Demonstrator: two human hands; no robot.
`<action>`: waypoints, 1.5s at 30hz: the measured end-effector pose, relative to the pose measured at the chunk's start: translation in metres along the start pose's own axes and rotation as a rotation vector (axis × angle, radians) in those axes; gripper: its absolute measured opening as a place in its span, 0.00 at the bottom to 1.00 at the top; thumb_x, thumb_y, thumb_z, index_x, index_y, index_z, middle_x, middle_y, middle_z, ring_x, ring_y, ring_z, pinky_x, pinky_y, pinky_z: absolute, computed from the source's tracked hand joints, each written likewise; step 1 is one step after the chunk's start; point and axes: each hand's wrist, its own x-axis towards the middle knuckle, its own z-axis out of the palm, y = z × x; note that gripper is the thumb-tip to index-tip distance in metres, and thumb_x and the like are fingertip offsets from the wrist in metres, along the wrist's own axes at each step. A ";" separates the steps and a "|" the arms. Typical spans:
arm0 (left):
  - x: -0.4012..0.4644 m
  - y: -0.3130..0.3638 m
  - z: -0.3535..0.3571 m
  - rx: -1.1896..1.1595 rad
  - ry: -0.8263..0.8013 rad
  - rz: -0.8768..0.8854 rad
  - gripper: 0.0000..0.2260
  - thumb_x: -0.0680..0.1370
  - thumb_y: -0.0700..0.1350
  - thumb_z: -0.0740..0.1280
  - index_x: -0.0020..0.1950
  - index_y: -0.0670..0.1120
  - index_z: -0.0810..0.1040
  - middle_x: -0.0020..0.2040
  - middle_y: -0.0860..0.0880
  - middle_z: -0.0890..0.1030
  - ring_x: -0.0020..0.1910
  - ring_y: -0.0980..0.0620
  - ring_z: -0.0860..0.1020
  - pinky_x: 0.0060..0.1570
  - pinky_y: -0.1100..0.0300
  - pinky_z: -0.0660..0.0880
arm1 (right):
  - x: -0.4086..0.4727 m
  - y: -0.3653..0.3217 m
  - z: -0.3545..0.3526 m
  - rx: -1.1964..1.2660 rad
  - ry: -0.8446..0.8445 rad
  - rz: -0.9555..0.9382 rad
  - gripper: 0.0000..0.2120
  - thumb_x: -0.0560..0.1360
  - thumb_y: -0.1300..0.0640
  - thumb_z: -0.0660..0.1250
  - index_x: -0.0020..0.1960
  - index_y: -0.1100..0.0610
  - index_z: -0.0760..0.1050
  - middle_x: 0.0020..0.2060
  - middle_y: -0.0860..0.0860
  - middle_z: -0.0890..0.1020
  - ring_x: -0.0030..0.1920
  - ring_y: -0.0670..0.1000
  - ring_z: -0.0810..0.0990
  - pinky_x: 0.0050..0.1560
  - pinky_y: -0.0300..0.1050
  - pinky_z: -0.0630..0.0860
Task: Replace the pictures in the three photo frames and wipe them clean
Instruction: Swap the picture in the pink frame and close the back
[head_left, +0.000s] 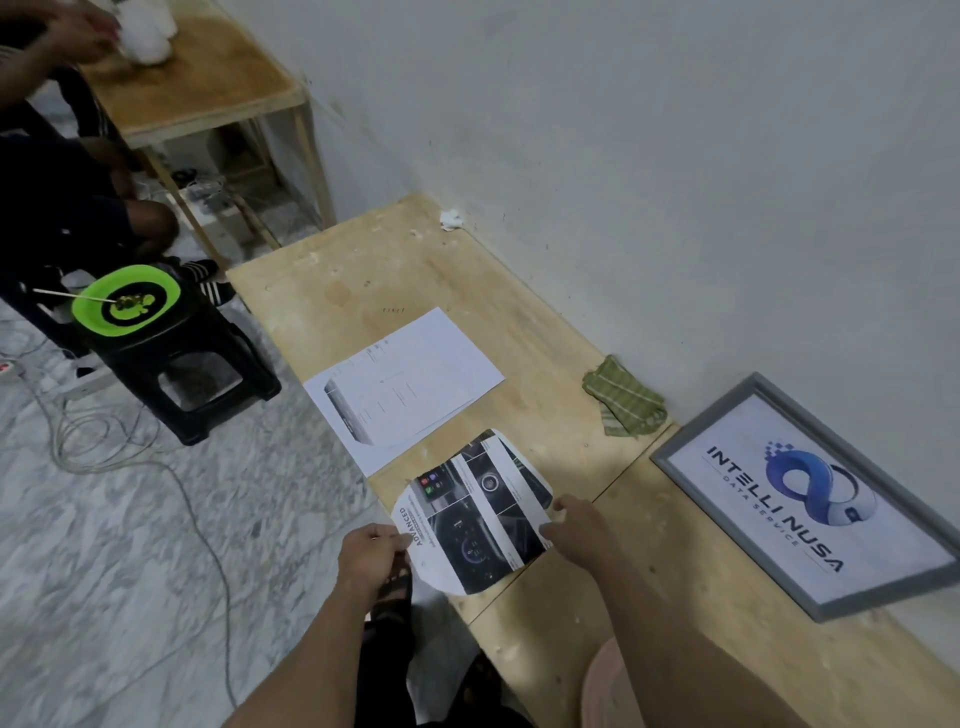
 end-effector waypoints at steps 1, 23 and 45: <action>-0.003 0.003 -0.004 -0.060 -0.050 0.005 0.03 0.75 0.31 0.70 0.41 0.35 0.79 0.38 0.37 0.84 0.28 0.47 0.78 0.29 0.60 0.75 | 0.001 -0.002 0.000 0.026 0.004 0.001 0.18 0.72 0.55 0.67 0.61 0.58 0.73 0.56 0.57 0.75 0.53 0.56 0.76 0.48 0.43 0.72; -0.072 0.011 0.134 0.335 -0.565 0.146 0.07 0.75 0.30 0.70 0.52 0.30 0.80 0.34 0.40 0.83 0.25 0.50 0.76 0.27 0.60 0.74 | -0.143 0.184 0.005 0.987 0.285 0.472 0.05 0.76 0.63 0.67 0.45 0.64 0.79 0.43 0.59 0.84 0.41 0.55 0.82 0.38 0.45 0.77; -0.127 -0.075 0.219 1.042 -0.617 0.657 0.05 0.75 0.42 0.71 0.39 0.49 0.80 0.39 0.53 0.84 0.41 0.52 0.81 0.44 0.57 0.77 | -0.240 0.251 0.062 0.868 0.487 0.790 0.05 0.72 0.58 0.64 0.42 0.58 0.77 0.38 0.53 0.80 0.42 0.52 0.78 0.41 0.44 0.72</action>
